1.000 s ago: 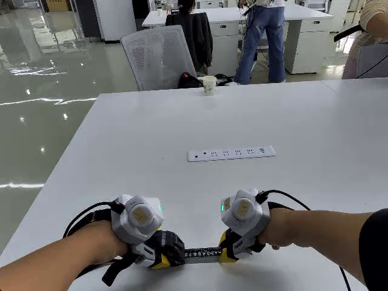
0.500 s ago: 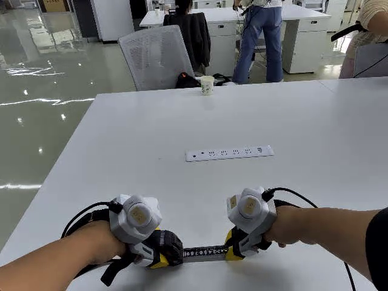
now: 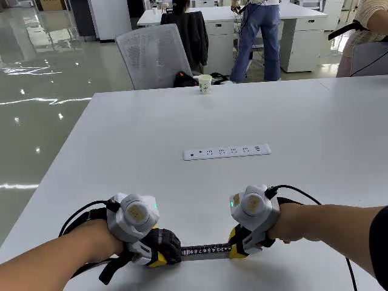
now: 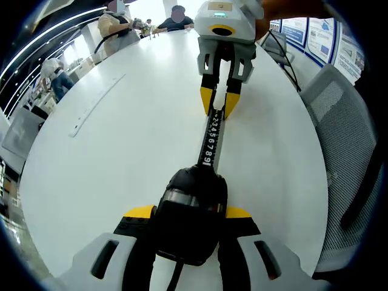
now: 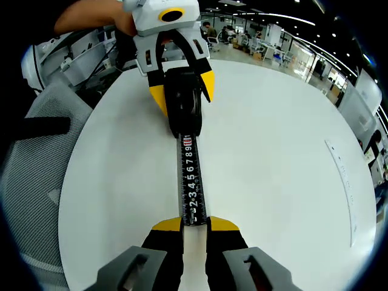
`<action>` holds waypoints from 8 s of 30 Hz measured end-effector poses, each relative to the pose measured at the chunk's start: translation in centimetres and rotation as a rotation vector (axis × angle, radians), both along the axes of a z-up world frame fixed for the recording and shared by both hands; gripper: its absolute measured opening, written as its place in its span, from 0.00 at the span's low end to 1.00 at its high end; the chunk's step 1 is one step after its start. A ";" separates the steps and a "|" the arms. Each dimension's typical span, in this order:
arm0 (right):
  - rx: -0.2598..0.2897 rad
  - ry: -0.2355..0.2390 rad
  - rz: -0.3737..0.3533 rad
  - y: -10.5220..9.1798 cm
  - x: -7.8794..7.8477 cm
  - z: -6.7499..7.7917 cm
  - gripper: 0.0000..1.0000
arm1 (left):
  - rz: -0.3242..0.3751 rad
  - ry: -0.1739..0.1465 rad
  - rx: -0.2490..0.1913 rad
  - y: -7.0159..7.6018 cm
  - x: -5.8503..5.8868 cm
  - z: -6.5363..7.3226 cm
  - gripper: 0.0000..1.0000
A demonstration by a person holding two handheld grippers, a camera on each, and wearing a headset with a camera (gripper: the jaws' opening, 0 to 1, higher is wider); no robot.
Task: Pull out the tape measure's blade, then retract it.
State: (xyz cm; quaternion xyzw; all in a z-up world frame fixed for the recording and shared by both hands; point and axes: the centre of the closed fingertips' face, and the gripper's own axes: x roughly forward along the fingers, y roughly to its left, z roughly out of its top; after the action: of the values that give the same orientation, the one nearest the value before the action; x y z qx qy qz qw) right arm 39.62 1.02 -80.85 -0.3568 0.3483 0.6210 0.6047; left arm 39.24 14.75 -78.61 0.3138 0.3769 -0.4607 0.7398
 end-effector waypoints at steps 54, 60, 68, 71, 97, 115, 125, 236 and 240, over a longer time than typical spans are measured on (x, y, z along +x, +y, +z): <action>-0.039 -0.005 -0.015 -3.5 0.6 -0.1 0.10 | 0.007 -0.002 0.001 0.1 0.0 -0.1 0.34; -0.044 -0.002 -0.019 -4.0 0.7 -0.1 0.10 | 0.008 -0.003 0.001 0.1 0.0 0.0 0.34; -0.049 -0.005 -0.020 -4.4 0.7 0.0 0.10 | 0.009 -0.002 0.002 0.1 0.0 0.0 0.34; -0.049 -0.006 -0.022 -4.6 0.7 0.0 0.10 | 0.010 -0.003 0.002 0.1 0.1 0.0 0.34; -0.062 -0.008 -0.021 -6.1 0.8 0.0 0.10 | 0.013 -0.003 0.003 0.1 0.1 0.0 0.34; -0.074 -0.011 -0.025 -7.2 1.0 0.0 0.10 | 0.017 -0.004 0.002 0.1 0.0 0.0 0.34; -0.074 -0.009 -0.027 -7.4 1.0 0.0 0.10 | 0.017 -0.004 0.002 0.1 0.0 0.0 0.34; -0.249 -0.102 0.142 -11.6 1.6 0.0 0.14 | -0.074 -0.020 0.056 0.0 0.4 0.9 0.36; -0.248 -0.108 0.147 -11.5 1.6 0.3 0.14 | -0.085 -0.020 0.063 0.2 0.5 1.5 0.37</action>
State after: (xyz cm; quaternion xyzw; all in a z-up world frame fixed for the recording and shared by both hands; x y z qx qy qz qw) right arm 41.27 -10.51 -80.59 -0.4862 0.3622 0.5956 0.5269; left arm 39.70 14.92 -77.12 0.3571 0.3700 -0.4764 0.7132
